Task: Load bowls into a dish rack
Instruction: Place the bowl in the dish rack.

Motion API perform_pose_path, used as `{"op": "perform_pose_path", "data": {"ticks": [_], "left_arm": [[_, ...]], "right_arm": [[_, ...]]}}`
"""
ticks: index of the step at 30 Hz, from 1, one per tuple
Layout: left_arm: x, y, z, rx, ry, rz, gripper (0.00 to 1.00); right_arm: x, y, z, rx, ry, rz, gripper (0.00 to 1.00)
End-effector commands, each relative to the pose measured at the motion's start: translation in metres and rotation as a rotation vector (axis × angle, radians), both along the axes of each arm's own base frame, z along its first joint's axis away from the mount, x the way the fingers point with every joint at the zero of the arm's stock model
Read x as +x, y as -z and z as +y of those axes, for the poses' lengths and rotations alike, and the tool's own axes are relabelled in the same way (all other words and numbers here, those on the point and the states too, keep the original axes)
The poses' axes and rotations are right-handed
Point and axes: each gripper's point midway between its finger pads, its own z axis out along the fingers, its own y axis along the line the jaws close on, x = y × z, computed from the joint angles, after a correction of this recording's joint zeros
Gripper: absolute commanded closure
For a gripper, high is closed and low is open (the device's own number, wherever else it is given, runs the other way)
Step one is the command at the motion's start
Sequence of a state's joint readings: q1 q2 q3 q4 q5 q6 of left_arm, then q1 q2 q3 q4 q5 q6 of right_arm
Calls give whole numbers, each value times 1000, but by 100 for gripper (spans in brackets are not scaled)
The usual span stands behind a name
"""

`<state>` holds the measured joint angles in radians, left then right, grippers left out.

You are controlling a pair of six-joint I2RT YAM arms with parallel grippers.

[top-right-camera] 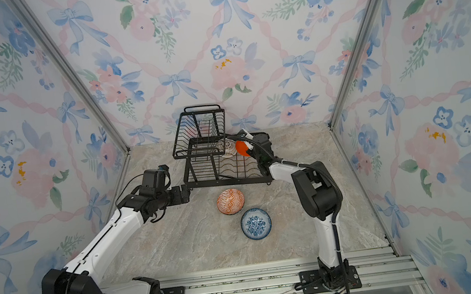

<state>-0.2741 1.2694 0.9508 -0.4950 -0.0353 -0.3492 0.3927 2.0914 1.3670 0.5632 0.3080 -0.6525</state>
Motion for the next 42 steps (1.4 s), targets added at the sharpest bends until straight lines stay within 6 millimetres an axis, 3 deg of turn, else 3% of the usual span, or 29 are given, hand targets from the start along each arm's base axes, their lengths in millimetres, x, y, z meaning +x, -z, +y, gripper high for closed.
{"op": "perform_pose_path", "data": {"ticks": [1,15,27,42], "left_arm": [[0,6,1,-2,4,18,2],[4,8,-1,-3,4,28,2],[4,9,0,0,4,32,2],[4,9,0,2,5,29,2]], "right_arm": [[16,-38,-11,0,47,-142,100],[41,-33,-19,-98,100,-242,100],[52,-35,-20,-180,134,-345,100],[56,-11,-15,-238,112,-341,100]]}}
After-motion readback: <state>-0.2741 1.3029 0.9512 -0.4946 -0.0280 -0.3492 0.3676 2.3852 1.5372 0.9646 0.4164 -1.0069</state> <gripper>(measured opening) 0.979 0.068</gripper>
